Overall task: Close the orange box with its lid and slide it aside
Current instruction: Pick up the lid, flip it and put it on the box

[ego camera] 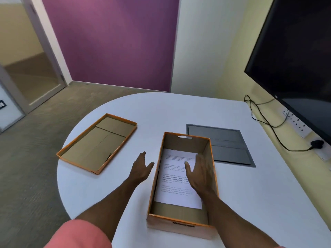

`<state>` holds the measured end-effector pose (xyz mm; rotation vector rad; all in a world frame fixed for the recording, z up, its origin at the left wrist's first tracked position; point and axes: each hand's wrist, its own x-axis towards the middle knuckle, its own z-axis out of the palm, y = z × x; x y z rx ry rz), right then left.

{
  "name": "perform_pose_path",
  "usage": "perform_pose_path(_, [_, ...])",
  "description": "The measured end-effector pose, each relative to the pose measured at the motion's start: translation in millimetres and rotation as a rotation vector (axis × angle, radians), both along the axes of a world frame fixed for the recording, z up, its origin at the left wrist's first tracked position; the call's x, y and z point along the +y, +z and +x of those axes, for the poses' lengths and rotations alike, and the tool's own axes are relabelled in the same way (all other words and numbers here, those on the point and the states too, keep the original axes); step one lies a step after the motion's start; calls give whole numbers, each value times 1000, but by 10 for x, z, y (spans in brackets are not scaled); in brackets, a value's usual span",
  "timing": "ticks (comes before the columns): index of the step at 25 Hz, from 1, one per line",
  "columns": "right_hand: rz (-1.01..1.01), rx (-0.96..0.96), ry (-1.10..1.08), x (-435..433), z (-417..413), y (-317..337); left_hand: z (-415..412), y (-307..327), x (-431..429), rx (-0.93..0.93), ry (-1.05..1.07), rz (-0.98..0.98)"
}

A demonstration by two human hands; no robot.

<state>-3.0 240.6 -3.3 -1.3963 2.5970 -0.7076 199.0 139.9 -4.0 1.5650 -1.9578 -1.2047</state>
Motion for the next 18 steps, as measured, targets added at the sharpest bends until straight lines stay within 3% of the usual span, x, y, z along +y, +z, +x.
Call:
perform_pose_path(8, [24, -2, 336, -1050, 1219, 131, 965, 84, -676, -277, 17, -186])
perform_pose_path(18, [137, -65, 357, -2334, 2600, -350, 2061, -184, -1885, -492, -31, -192])
